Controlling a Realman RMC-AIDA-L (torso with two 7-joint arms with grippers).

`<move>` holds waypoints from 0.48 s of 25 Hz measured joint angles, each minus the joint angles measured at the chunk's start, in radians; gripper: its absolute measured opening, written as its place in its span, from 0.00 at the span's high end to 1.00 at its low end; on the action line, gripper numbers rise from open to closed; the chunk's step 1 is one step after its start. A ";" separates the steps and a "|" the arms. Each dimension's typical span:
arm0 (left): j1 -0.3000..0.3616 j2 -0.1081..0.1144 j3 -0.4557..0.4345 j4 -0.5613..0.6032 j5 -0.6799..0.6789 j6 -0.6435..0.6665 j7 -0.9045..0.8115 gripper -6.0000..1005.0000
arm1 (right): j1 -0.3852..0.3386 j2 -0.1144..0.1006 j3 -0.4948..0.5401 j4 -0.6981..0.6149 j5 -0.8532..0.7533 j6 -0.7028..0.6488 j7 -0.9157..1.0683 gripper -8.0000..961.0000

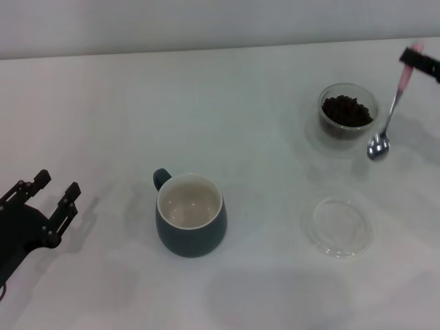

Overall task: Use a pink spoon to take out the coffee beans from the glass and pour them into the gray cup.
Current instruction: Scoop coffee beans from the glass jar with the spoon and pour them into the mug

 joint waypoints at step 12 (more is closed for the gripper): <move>0.003 -0.003 0.002 -0.022 0.008 0.043 0.002 0.47 | 0.136 0.006 0.039 -0.002 -0.003 -0.193 -0.221 0.84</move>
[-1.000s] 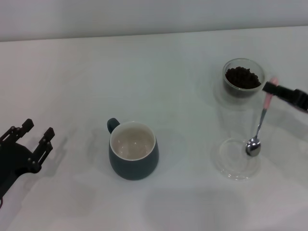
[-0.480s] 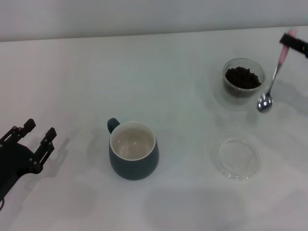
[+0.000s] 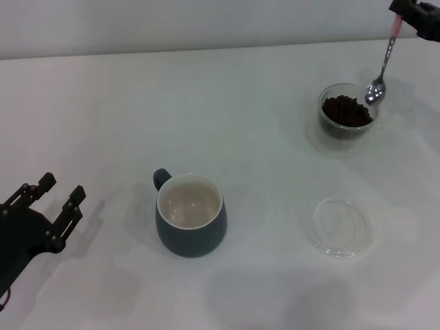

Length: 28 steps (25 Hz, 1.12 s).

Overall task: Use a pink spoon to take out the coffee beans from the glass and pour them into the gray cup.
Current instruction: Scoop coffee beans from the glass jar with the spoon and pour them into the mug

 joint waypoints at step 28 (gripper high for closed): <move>-0.011 0.005 0.001 0.007 -0.004 0.006 0.019 0.47 | 0.047 0.054 0.002 0.138 0.076 -0.240 -0.150 0.84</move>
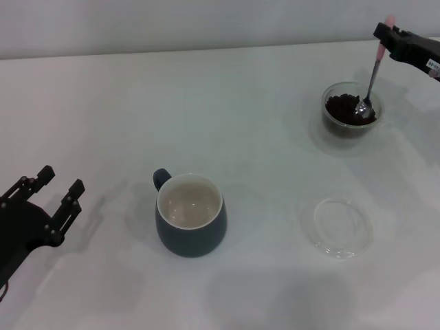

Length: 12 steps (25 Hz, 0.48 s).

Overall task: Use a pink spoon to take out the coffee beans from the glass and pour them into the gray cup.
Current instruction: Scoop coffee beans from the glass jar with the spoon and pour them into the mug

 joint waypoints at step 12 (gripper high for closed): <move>-0.010 0.000 0.000 0.000 -0.002 -0.007 0.007 0.47 | -0.025 -0.003 -0.001 0.034 0.087 0.010 0.204 0.84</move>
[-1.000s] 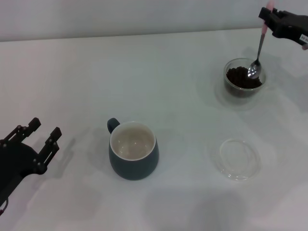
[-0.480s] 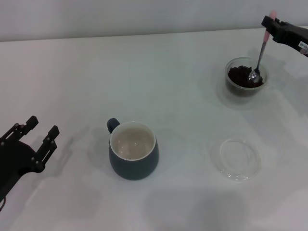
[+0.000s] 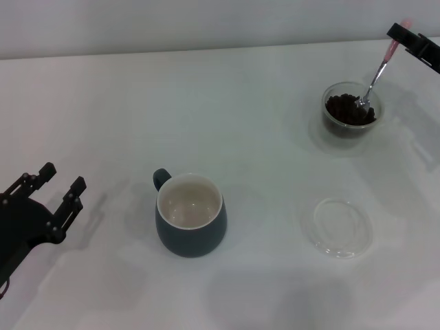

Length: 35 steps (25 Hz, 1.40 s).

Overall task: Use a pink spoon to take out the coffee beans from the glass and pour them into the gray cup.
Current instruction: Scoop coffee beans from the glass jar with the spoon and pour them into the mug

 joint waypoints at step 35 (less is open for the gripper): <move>0.006 -0.002 0.000 -0.006 0.008 0.007 0.001 0.47 | -0.008 -0.026 -0.013 0.059 0.033 0.043 0.463 0.84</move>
